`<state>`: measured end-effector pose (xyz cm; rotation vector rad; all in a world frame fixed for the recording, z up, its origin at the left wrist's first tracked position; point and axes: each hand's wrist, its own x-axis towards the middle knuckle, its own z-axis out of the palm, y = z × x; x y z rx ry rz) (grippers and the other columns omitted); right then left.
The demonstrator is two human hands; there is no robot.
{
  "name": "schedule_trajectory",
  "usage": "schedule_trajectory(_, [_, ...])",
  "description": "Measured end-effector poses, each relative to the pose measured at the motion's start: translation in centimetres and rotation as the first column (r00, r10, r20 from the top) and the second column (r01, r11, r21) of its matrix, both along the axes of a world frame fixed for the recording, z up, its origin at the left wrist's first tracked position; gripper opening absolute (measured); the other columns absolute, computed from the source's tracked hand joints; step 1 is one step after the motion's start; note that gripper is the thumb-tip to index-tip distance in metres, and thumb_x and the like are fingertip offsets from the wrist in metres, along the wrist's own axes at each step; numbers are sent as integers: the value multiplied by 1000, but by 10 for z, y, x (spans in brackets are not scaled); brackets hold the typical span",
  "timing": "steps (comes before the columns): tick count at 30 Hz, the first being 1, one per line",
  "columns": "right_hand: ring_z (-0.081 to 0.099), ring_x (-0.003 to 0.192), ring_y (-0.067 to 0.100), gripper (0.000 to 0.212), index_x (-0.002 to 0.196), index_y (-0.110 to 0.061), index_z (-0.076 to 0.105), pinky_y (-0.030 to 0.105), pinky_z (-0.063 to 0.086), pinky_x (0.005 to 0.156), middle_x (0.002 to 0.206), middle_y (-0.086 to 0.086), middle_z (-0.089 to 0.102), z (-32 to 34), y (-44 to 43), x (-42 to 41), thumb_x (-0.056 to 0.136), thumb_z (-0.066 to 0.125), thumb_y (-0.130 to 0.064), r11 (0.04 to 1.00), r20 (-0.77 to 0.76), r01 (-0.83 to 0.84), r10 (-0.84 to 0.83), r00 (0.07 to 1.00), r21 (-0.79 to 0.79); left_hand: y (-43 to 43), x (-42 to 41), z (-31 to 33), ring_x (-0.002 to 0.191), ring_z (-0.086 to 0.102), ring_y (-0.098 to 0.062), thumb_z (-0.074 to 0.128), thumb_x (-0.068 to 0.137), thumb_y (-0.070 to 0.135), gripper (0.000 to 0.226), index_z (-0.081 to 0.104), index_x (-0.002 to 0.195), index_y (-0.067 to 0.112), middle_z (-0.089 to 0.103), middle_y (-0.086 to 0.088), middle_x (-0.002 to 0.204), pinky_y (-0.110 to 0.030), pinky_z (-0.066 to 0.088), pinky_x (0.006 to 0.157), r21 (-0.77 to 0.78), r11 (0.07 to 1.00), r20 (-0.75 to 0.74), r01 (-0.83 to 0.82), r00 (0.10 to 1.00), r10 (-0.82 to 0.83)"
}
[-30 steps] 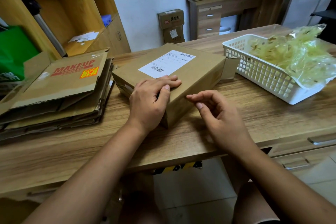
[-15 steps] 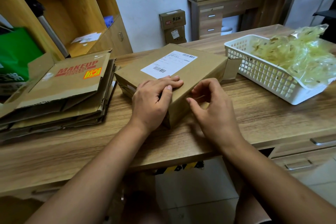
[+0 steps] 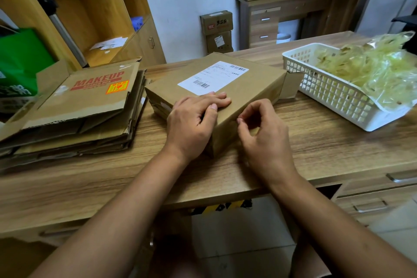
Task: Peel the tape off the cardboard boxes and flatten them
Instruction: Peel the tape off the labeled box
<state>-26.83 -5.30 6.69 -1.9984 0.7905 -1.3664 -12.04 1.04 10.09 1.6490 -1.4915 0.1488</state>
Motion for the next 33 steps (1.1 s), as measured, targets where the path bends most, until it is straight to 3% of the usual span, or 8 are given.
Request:
schedule_trajectory(13, [60, 81, 0, 29, 95, -31, 49, 8, 43, 68, 83, -13, 61, -8, 21, -18, 90, 68, -9, 979, -149, -131, 154, 977, 154, -1, 1, -1, 121, 58, 0, 45, 95, 22, 35, 77, 109, 26, 71, 15, 118, -38, 38, 107, -6, 1000, 3, -13, 1000, 13])
schedule_trajectory(21, [58, 73, 4, 33, 115, -26, 53, 12, 45, 66, 85, -8, 58, -5, 21, -16, 89, 74, -20, 956, -129, -140, 178, 976, 259, -2, 2, -3, 122, 59, -2, 45, 95, 22, 35, 77, 109, 25, 71, 13, 118, -41, 38, 108, -6, 1000, -8, -7, 1000, 7])
schedule_trajectory(23, [57, 72, 6, 31, 113, -24, 56, 12, 44, 67, 85, -6, 58, -4, 19, -14, 89, 76, -22, 967, -163, -105, 144, 976, 231, -2, 2, -2, 122, 59, -2, 45, 95, 22, 35, 77, 109, 25, 71, 13, 118, -41, 38, 108, -6, 1000, -5, -4, 1000, 4])
schedule_trajectory(27, [55, 81, 2, 6, 100, -20, 68, 9, 42, 71, 90, -9, 58, 0, 19, -14, 94, 70, -19, 997, -262, -16, 33, 964, 70, -2, 1, -1, 122, 58, -1, 45, 95, 22, 35, 77, 109, 25, 71, 14, 118, -41, 38, 108, 0, 1000, -10, -5, 1000, 5])
schedule_trajectory(33, [54, 81, 2, 3, 91, -23, 65, 23, 50, 69, 88, -13, 53, -11, 55, -35, 91, 68, -25, 995, -360, -95, 102, 927, 36, -1, -1, -1, 121, 59, -1, 45, 96, 22, 35, 77, 108, 25, 71, 14, 118, -39, 38, 108, 0, 1000, -10, -20, 1000, 20])
